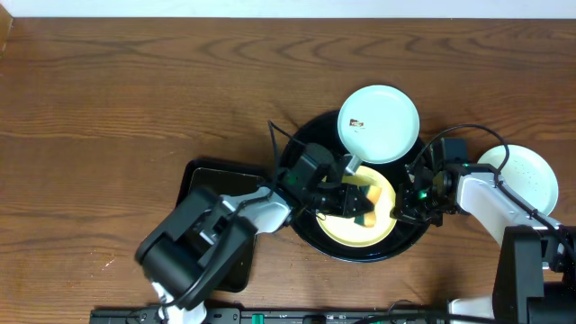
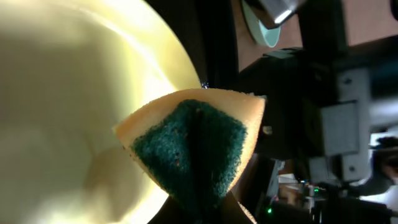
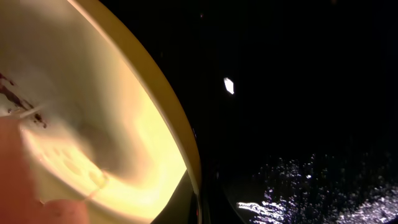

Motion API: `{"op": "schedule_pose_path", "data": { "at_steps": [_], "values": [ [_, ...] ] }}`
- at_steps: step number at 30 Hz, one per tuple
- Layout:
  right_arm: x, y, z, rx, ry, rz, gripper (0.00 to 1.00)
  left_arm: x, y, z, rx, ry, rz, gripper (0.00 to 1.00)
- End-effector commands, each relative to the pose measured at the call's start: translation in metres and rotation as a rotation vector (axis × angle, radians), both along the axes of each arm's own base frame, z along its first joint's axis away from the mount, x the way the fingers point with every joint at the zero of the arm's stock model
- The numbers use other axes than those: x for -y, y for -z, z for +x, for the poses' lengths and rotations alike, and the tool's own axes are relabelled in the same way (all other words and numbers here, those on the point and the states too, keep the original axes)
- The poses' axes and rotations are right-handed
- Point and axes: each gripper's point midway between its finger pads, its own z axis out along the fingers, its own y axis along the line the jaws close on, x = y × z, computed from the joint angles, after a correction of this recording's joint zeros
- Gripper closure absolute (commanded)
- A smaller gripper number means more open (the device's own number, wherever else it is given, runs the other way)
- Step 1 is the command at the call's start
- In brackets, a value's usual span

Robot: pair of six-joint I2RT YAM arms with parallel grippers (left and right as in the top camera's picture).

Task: Clean dirty plates on tray and stack at the side
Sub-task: 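Bring the left-held sponge over the yellow plate, then scrub the yellow plate with the left sponge while the right gripper holds it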

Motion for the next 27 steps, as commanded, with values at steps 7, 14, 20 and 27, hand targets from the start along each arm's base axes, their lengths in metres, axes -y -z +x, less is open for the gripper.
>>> {"op": "schedule_pose_path", "data": {
  "at_steps": [7, 14, 20, 27],
  "values": [
    [0.004, 0.01, -0.013, -0.048, -0.008, -0.021, 0.99, -0.008, 0.034, -0.008, -0.131, -0.033, 0.104, 0.92],
    [0.004, 0.01, -0.014, -0.051, -0.016, -0.022, 0.99, -0.056, 0.076, -0.011, -0.191, -0.085, 0.345, 0.93],
    [0.005, 0.01, -0.014, -0.051, -0.015, -0.028, 0.99, -0.094, 0.087, 0.007, -0.204, -0.132, 0.443, 0.93],
    [0.008, 0.012, -0.015, -0.052, -0.015, -0.048, 0.99, -0.126, 0.087, 0.043, -0.11, -0.179, 0.58, 0.93]
  ]
}}
